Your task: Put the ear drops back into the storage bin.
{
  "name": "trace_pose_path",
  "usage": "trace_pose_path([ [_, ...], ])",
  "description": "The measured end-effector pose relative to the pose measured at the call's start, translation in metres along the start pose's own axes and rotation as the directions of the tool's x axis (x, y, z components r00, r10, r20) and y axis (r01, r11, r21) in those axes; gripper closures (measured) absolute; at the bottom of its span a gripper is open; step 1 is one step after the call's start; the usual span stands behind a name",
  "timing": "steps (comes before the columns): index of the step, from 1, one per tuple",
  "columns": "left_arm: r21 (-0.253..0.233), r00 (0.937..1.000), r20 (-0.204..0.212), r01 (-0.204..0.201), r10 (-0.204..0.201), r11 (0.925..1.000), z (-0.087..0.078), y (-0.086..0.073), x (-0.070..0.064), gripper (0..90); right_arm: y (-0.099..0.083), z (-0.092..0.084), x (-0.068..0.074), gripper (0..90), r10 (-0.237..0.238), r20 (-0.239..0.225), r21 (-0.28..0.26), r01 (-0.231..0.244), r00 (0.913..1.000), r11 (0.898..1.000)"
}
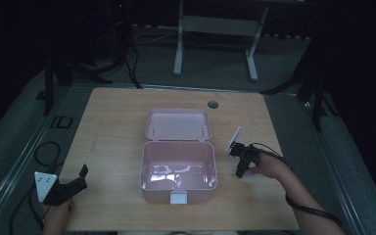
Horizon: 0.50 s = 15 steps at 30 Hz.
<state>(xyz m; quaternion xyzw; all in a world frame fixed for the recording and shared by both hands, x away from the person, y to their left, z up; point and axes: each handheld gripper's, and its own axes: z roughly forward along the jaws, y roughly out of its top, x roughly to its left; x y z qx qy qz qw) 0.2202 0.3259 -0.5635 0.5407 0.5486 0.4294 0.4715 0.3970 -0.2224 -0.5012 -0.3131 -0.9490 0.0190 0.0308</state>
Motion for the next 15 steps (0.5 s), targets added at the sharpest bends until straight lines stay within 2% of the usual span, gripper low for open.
trace_pose_path([
  [4, 0.001, 1.0, 0.001, 0.0, 0.0, 1.0, 0.0, 0.0, 0.0, 0.5, -0.001, -0.003, 0.005, 59.5, -0.07, 0.021, 0.009, 0.07, 0.9973, 0.998],
  [7, 0.0, 1.0, 0.001, 0.0, 0.0, 1.0, 0.0, 0.0, 0.0, 0.5, -0.004, -0.004, 0.008, 59.6, -0.133, 0.036, 0.021, 0.132, 0.9905, 0.991],
  [10, 0.0, 1.0, 0.001, 0.0, 0.0, 1.0, 0.0, 0.0, 0.0, 0.5, -0.007, -0.005, 0.011, 59.6, -0.205, 0.041, 0.032, 0.203, 0.978, 0.979],
  [15, 0.001, 1.0, -0.001, 0.0, 0.0, 1.0, 0.0, 0.0, 0.0, 0.5, -0.013, -0.008, 0.015, 59.7, -0.307, 0.048, 0.032, 0.306, 0.9504, 0.951],
])
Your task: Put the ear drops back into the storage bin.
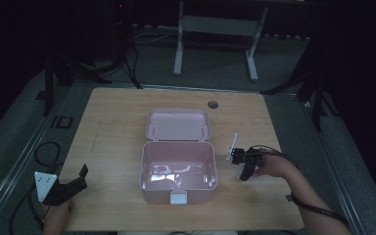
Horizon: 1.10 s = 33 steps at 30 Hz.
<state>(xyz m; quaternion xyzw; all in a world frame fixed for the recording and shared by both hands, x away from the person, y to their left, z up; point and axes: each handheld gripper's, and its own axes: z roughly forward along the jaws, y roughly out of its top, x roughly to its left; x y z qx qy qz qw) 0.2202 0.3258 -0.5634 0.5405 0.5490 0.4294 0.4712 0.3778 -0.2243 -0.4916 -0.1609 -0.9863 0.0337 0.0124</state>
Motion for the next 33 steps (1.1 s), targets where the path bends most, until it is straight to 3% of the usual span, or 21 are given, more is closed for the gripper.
trace_pose_path([
  [10, 0.001, 1.0, 0.0, 0.0, 0.0, 1.0, 0.0, 0.0, 0.0, 0.5, -0.007, -0.01, 0.007, 59.7, -0.123, -0.004, 0.015, 0.123, 0.9924, 0.992],
  [15, 0.001, 1.0, 0.0, 0.0, 0.0, 1.0, 0.0, 0.0, 0.0, 0.5, -0.007, -0.016, 0.01, 59.7, -0.172, 0.021, 0.029, 0.171, 0.9849, 0.985],
  [19, 0.001, 1.0, 0.0, 0.0, 0.0, 1.0, 0.0, 0.0, 0.0, 0.5, -0.007, -0.019, 0.013, 59.7, -0.232, 0.039, 0.041, 0.23, 0.9719, 0.972],
  [21, 0.001, 1.0, 0.0, 0.001, -0.001, 1.0, 0.0, 0.0, 0.0, 0.5, -0.006, -0.02, 0.018, 59.7, -0.286, 0.046, 0.026, 0.285, 0.9572, 0.958],
  [24, 0.001, 1.0, 0.0, 0.001, -0.001, 1.0, 0.0, 0.0, 0.0, 0.5, -0.004, -0.022, 0.023, 59.7, -0.332, 0.046, 0.022, 0.331, 0.9423, 0.943],
  [30, 0.001, 1.0, 0.0, 0.0, 0.0, 1.0, 0.0, 0.0, 0.0, 0.5, -0.002, -0.031, 0.027, 59.8, -0.349, 0.039, 0.006, 0.349, 0.9362, 0.937],
  [33, 0.001, 1.0, -0.001, 0.001, -0.001, 1.0, 0.0, 0.0, 0.0, 0.5, 0.0, -0.038, 0.029, 59.8, -0.347, 0.034, 0.009, 0.347, 0.9373, 0.938],
])
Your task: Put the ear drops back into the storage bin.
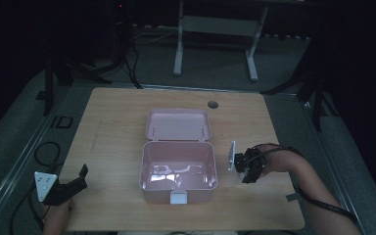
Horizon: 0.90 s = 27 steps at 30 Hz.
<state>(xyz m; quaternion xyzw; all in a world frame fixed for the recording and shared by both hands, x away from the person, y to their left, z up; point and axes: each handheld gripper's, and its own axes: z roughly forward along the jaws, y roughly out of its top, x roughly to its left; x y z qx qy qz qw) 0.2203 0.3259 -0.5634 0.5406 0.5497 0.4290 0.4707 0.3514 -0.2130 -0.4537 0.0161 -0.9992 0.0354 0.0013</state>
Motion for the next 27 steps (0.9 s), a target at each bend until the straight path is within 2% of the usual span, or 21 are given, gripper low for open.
trace_pose_path([
  [4, 0.0, 1.0, 0.0, 0.0, 0.0, 1.0, 0.0, 0.0, 0.0, 0.5, 0.003, -0.01, 0.0, 59.8, 0.021, -0.01, 0.002, -0.021, 0.9997, 1.0],
  [13, 0.0, 1.0, -0.001, 0.0, 0.0, 1.0, 0.0, 0.0, 0.0, 0.5, 0.01, -0.039, 0.003, 59.7, 0.044, 0.014, 0.009, -0.044, 0.9989, 0.999],
  [17, 0.0, 1.0, -0.001, 0.0, 0.0, 1.0, 0.0, 0.0, 0.0, 0.5, 0.015, -0.051, 0.005, 59.7, 0.038, 0.017, 0.019, -0.039, 0.9991, 0.999],
  [27, 0.0, 1.0, -0.001, 0.001, -0.001, 1.0, 0.0, 0.0, 0.0, 0.5, 0.029, -0.089, 0.007, 59.8, 0.034, 0.056, 0.002, -0.034, 0.9978, 0.999],
])
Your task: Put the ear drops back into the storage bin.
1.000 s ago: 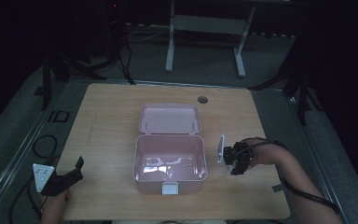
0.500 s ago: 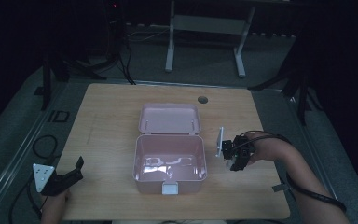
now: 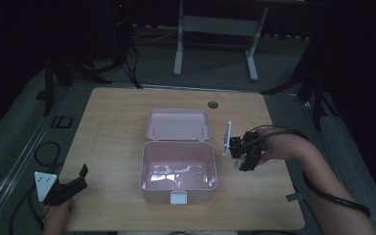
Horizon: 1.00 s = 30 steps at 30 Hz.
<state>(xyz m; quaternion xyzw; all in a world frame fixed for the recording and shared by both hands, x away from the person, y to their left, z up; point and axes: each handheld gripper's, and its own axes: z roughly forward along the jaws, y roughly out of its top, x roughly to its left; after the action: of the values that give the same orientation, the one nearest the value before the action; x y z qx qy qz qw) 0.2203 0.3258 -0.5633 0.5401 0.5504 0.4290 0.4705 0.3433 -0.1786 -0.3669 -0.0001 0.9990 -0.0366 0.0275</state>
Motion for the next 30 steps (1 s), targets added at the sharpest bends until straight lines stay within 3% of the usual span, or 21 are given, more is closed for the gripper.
trace_pose_path([
  [9, 0.0, 1.0, 0.001, 0.0, 0.0, 1.0, 0.0, 0.0, 0.0, 0.5, 0.021, -0.018, 0.004, 59.7, -0.018, -0.006, -0.011, 0.018, 0.9998, 1.0],
  [20, 0.0, 1.0, 0.002, 0.0, 0.0, 1.0, 0.0, 0.0, 0.0, 0.5, 0.051, -0.024, 0.008, 59.7, -0.078, -0.009, -0.016, 0.078, 0.9969, 0.997],
  [30, 0.0, 1.0, 0.005, 0.0, 0.0, 1.0, 0.0, 0.0, 0.0, 0.5, 0.081, -0.022, 0.013, 59.7, -0.152, -0.013, -0.007, 0.152, 0.9882, 0.988],
])
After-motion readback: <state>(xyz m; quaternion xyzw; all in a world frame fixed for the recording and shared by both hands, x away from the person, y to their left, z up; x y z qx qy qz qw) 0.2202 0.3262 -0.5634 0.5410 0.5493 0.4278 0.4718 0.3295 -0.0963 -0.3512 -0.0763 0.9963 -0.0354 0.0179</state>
